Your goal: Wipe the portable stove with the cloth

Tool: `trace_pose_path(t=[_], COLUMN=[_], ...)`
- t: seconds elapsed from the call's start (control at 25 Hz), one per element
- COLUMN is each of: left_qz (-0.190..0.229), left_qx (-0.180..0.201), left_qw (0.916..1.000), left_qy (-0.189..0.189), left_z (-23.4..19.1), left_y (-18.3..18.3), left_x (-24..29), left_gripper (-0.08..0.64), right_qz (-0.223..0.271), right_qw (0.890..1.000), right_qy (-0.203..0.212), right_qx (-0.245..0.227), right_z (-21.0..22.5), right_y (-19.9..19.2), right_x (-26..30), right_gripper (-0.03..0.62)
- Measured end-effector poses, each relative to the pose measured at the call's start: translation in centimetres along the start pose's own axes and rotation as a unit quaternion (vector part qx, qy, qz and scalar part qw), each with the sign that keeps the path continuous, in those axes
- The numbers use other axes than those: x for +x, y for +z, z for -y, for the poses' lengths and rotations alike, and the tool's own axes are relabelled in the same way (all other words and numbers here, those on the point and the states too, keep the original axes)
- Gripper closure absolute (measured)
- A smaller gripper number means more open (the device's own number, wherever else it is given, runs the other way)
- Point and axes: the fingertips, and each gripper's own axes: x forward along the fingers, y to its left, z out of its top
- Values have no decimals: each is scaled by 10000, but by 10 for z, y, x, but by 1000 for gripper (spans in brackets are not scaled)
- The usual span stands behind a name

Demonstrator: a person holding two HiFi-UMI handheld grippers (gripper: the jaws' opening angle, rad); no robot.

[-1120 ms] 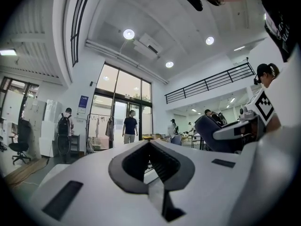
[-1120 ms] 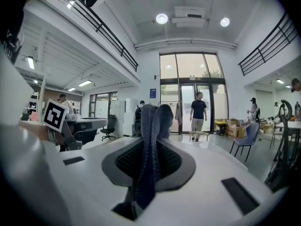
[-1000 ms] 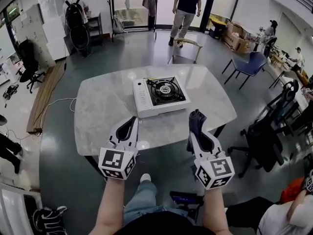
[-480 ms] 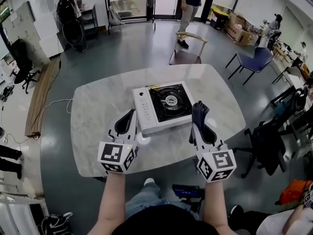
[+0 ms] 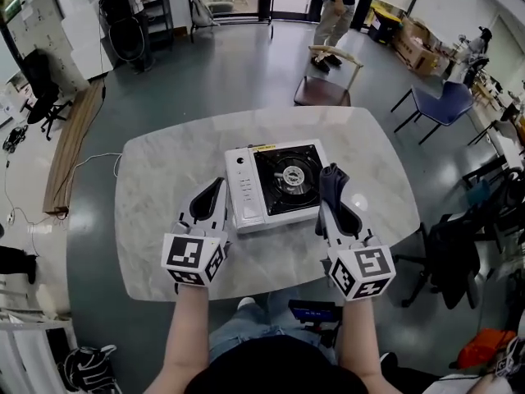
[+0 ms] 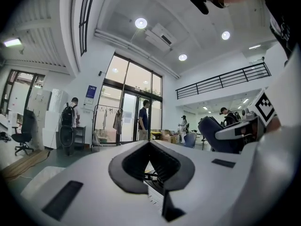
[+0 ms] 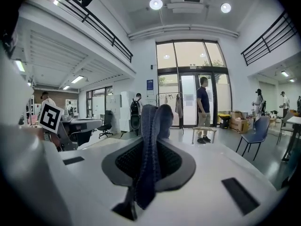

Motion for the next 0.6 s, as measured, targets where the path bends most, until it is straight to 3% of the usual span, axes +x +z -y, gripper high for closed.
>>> trace_pose_path(t=[0.32, 0.6], left_qz=[-52, -146], left_qx=[-12, 3], left_qw=[9967, 9860], left_qy=[813, 1664], left_z=[-30, -43], left_y=[-1, -5], left_x=[33, 43], left_gripper=[549, 549], right_qz=[-6, -155], right_qw=[9964, 9834], right_qy=[816, 1742], right_qx=[-211, -483], right_z=[19, 22], right_y=[22, 27], right_x=[75, 129], right_gripper=[520, 522])
